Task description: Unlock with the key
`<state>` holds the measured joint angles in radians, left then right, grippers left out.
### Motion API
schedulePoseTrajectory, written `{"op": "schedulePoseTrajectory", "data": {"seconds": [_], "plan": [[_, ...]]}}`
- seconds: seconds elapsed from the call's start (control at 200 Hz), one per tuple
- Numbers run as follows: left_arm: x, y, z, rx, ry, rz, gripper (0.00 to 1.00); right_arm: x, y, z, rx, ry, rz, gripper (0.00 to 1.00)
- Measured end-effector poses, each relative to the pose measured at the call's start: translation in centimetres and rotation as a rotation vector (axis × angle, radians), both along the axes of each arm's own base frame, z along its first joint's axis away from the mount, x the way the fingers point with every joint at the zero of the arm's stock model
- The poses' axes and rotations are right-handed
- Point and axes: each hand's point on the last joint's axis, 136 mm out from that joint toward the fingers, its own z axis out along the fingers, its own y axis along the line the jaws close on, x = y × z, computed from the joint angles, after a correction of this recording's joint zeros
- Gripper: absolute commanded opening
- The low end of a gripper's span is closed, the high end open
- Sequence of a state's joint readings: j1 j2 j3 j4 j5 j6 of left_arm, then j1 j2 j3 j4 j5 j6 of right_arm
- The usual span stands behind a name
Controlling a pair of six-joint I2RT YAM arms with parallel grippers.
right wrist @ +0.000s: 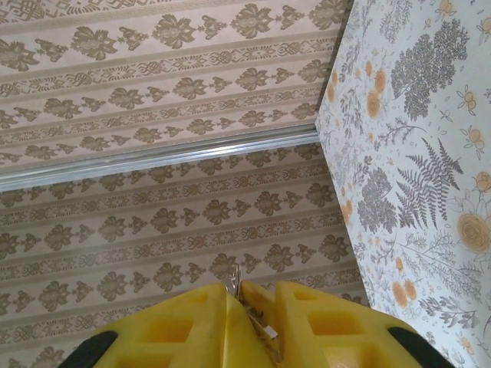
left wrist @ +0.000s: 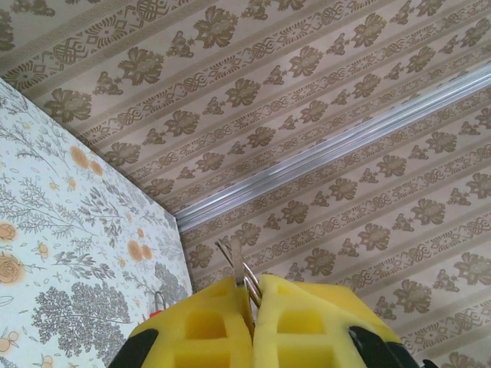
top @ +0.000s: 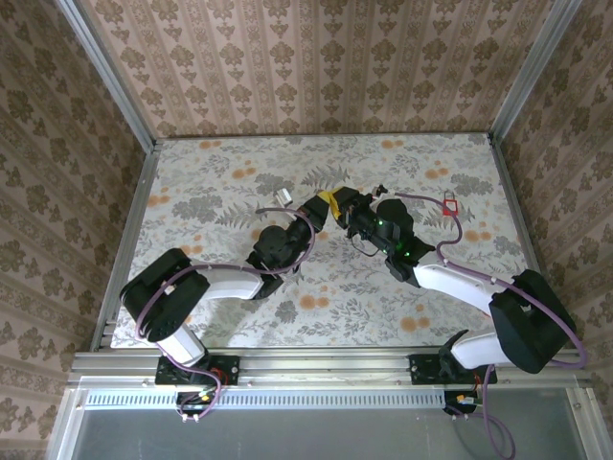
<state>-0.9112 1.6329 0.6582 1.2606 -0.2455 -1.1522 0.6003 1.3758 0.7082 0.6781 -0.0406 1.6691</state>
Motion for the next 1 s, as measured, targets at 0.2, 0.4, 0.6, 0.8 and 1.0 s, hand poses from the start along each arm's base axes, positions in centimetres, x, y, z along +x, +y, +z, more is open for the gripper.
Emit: {"op": "schedulePoseTrajectory", "data": {"seconds": [0.2, 0.4, 0.6, 0.8, 1.0], "plan": [[0.0, 0.1, 0.0, -0.016, 0.003, 0.01, 0.0, 0.0, 0.0, 0.0, 0.011, 0.009, -0.004, 0.13], [0.1, 0.2, 0.4, -0.038, 0.004, 0.023, 0.0, 0.1, -0.1, 0.1, 0.022, 0.011, -0.007, 0.02], [0.1, 0.0, 0.3, -0.041, 0.008, 0.025, 0.0, 0.1, -0.1, 0.0, 0.025, 0.015, -0.012, 0.0], [-0.1, -0.4, 0.1, -0.025, 0.008, 0.001, 0.61, 0.2, -1.0, 0.3, 0.007, 0.013, -0.017, 0.0], [-0.2, 1.1, -0.7, 0.023, 0.026, -0.088, 1.0, -0.5, -4.8, 0.6, -0.225, 0.021, -0.005, 0.0]]}}
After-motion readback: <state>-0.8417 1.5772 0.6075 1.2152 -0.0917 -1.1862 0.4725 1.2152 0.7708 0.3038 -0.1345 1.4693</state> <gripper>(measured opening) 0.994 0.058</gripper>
